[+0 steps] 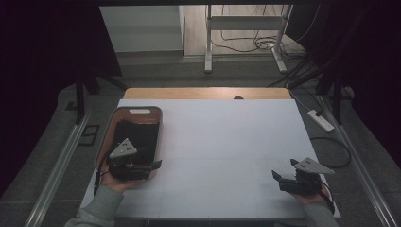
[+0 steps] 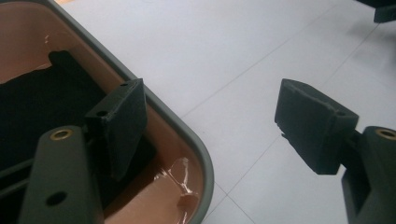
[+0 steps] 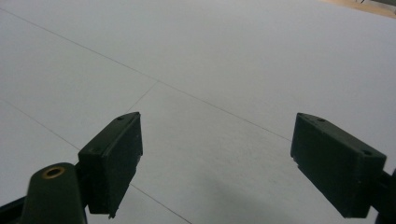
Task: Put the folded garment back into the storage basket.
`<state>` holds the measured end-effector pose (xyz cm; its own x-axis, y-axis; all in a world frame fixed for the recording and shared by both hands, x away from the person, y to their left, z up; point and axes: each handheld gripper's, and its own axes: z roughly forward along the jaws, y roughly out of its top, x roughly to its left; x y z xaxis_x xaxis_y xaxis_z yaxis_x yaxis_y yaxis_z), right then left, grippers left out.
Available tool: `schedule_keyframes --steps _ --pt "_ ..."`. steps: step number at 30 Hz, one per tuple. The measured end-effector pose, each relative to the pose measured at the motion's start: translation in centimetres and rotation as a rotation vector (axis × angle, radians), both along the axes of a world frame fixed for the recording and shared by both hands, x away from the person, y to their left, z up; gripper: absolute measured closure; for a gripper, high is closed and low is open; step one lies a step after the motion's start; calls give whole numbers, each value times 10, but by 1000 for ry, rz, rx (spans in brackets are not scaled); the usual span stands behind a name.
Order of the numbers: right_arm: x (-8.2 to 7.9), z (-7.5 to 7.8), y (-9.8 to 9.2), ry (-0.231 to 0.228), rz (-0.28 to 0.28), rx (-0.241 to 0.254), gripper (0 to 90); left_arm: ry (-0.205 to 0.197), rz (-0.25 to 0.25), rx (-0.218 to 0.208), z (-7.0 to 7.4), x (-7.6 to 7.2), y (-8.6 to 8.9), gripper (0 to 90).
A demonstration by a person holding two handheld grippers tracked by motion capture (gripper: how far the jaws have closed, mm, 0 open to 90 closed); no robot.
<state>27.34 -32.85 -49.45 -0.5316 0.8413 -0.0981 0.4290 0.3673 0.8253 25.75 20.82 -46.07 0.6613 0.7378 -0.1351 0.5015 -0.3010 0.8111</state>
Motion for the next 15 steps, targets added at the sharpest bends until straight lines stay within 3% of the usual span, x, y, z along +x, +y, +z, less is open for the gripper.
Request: schedule_keyframes --steps 15 --pt "0 1 1 -10 19 12 175 22 -7 -3 -10 -2 -3 251"
